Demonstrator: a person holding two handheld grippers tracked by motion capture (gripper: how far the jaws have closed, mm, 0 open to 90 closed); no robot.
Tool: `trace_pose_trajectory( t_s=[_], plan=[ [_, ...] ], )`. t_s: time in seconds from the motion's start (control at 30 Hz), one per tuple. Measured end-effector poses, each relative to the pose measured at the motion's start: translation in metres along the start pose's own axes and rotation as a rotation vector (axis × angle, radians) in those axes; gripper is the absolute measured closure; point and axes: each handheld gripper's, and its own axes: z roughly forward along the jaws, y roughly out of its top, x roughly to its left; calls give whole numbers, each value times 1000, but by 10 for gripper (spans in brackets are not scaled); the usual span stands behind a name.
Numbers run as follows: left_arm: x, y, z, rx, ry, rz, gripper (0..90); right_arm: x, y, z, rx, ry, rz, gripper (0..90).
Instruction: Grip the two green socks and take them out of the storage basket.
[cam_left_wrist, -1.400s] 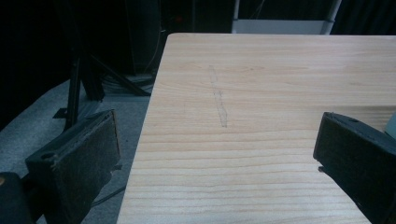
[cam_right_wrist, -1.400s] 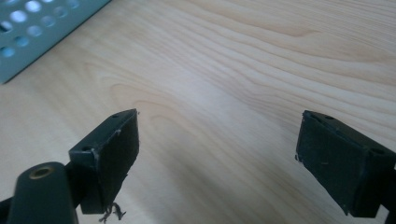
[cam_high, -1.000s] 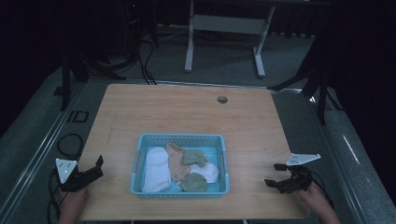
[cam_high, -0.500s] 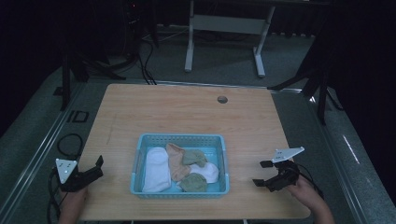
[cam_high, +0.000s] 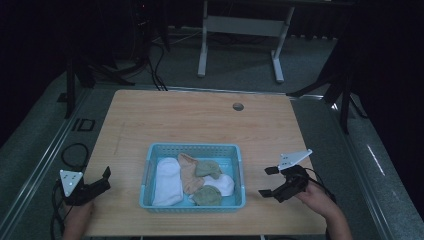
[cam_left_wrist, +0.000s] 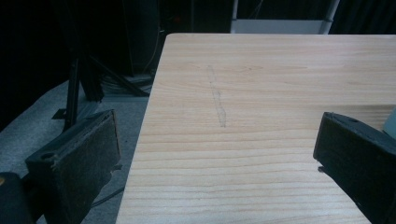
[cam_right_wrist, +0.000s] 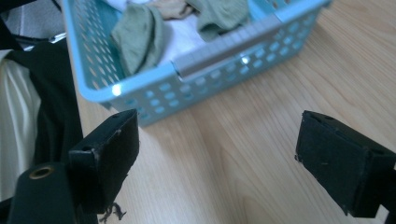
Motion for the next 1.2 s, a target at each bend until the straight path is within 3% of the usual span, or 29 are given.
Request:
trace_pose_trajectory(
  t_s=[0.4, 0.57, 0.7, 0.77, 0.93, 1.2],
  plan=[
    [0, 0, 0, -1, 0, 1, 7, 13, 43, 19, 39, 60, -108, 132],
    [0, 0, 0, 0, -2, 0, 7, 17, 55, 30, 53, 95, -125, 132],
    [0, 0, 0, -1, -2, 1, 7, 24, 65, 41, 68, 82, -149, 122],
    [0, 0, 0, 0, -3, 1, 7, 26, 70, 45, 69, 102, -152, 128],
    [0, 0, 0, 0, -5, 1, 7, 34, 80, 62, 112, 105, -215, 186],
    [0, 0, 0, 1, -5, 3, 7, 44, 88, 95, 182, 115, -227, 342]
  ],
)
